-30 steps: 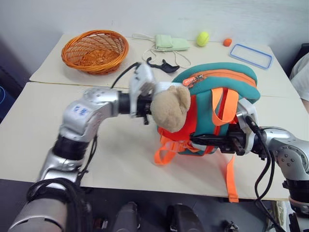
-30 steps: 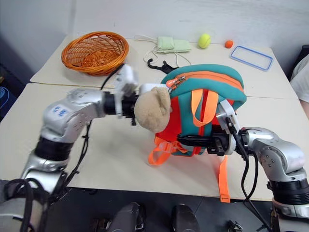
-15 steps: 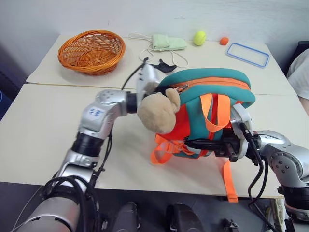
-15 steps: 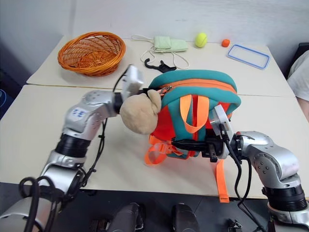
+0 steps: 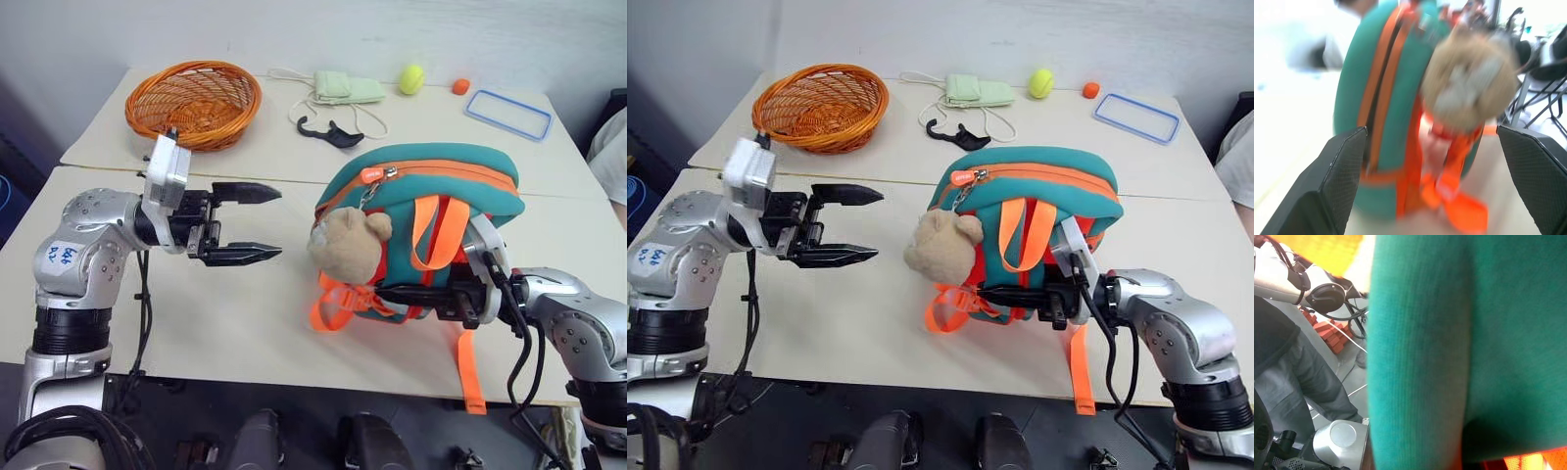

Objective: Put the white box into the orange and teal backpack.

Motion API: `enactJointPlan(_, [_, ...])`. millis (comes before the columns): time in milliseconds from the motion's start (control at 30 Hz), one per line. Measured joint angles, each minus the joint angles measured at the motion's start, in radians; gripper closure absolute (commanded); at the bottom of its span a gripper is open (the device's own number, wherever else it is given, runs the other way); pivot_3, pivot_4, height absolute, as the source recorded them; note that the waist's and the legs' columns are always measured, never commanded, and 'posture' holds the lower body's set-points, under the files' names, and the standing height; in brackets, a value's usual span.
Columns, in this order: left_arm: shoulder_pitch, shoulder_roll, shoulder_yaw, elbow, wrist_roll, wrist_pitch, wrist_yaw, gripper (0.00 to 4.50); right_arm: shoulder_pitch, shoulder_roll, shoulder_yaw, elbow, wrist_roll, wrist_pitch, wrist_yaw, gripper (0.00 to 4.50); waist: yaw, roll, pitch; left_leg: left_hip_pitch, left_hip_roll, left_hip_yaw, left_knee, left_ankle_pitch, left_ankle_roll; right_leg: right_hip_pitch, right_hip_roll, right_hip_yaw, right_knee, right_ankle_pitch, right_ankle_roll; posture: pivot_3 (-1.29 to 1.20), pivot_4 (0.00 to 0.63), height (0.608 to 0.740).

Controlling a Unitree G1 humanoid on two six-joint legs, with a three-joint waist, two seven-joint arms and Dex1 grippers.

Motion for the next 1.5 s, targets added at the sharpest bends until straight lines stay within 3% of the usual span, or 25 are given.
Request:
enactJointPlan(167, [0.072,-0.059,-0.033,-0.188,-0.031,0.035,0.129,0.06,-0.004,0.000,0.005,0.003,-0.010,0.003,0.000,4.50,-0.004,0.000,0.000,0.001,0.001,0.000,0.000,0.001,-0.001,0.000,0.001,0.000,0.000,0.000,0.000,0.00,0.150,0.740])
enactJointPlan(367, [0.112,-0.166,-0.152,-0.212,0.104,-0.075,0.246,0.06,-0.009,0.011,0.006,0.007,-0.017,0.003,-0.004,4.50,0.000,0.000,0.000,0.002,0.000,0.001,0.002,0.001,-0.001,0.000,0.001,0.001,0.000,0.000,0.000,0.00,0.150,0.740])
enactJointPlan(467, [0.130,-0.191,-0.189,-0.211,0.144,-0.124,0.256,0.59,-0.009,0.019,0.006,0.011,-0.018,0.002,-0.006,4.50,0.000,0.000,0.000,0.002,0.001,0.001,0.001,0.001,-0.001,0.000,0.001,0.001,0.000,0.000,0.000,0.00,0.150,0.740])
enactJointPlan(733, [0.125,-0.160,-0.156,-0.148,0.198,-0.235,0.256,2.95,-0.009,0.034,0.006,0.013,-0.027,-0.011,-0.010,4.50,0.000,0.000,0.000,0.002,0.001,0.001,0.002,0.001,-0.001,0.000,0.001,0.000,0.000,0.000,0.000,0.00,0.150,0.740])
enactJointPlan(833, [0.085,-0.152,-0.118,-0.087,0.198,-0.246,0.268,3.53,-0.008,0.042,0.006,0.012,-0.028,-0.012,-0.019,4.50,0.001,0.000,0.000,0.002,0.001,0.001,0.002,0.001,-0.001,0.000,0.001,0.000,0.000,0.000,0.000,0.00,0.150,0.740])
enactJointPlan(1000, [0.037,-0.082,-0.008,-0.028,0.059,-0.120,0.271,3.53,-0.003,0.046,0.006,-0.002,-0.028,-0.013,-0.042,4.50,-0.004,0.000,0.000,0.002,0.001,0.000,0.001,0.001,-0.001,0.000,0.001,0.000,0.002,0.000,0.000,0.00,0.150,0.740])
enactJointPlan(1133, [0.023,-0.016,0.060,0.079,0.034,-0.086,0.259,3.53,0.007,0.047,0.006,-0.020,-0.027,-0.013,-0.060,4.50,-0.006,0.000,0.000,0.002,0.001,0.000,0.001,0.001,-0.001,0.000,0.001,0.000,0.002,0.000,0.000,0.00,0.150,0.740])
enactJointPlan(1233, [0.024,-0.018,0.062,0.145,0.029,-0.078,0.256,3.53,0.011,0.051,0.005,-0.022,-0.027,-0.016,-0.074,4.50,-0.004,0.000,0.000,0.002,0.001,0.000,0.001,0.001,-0.001,0.000,0.001,0.000,0.002,0.000,0.000,0.00,0.150,0.740])
enactJointPlan(1300, [0.028,-0.018,0.049,0.190,0.060,-0.099,0.256,3.53,0.018,0.054,0.005,-0.022,-0.026,-0.020,-0.080,4.50,-0.005,0.000,0.000,0.002,0.001,0.001,0.001,0.001,-0.001,0.000,0.001,0.000,0.002,0.000,0.000,0.00,0.150,0.740])
enactJointPlan(1433, [0.075,-0.005,-0.095,0.300,0.274,-0.247,0.254,3.53,0.031,0.054,0.005,-0.022,-0.027,-0.031,-0.086,4.50,-0.005,0.000,0.000,0.002,0.000,0.002,0.001,0.001,-0.001,0.000,0.001,0.001,0.002,0.000,0.000,0.00,0.150,0.740])
enactJointPlan(1500, [0.088,-0.048,-0.153,0.342,0.343,-0.292,0.270,3.53,0.037,0.054,0.004,-0.021,-0.027,-0.034,-0.087,4.50,-0.001,0.000,0.000,0.002,0.000,0.002,0.001,0.001,-0.001,0.000,0.001,0.001,0.002,0.000,0.000,0.00,0.150,0.740])
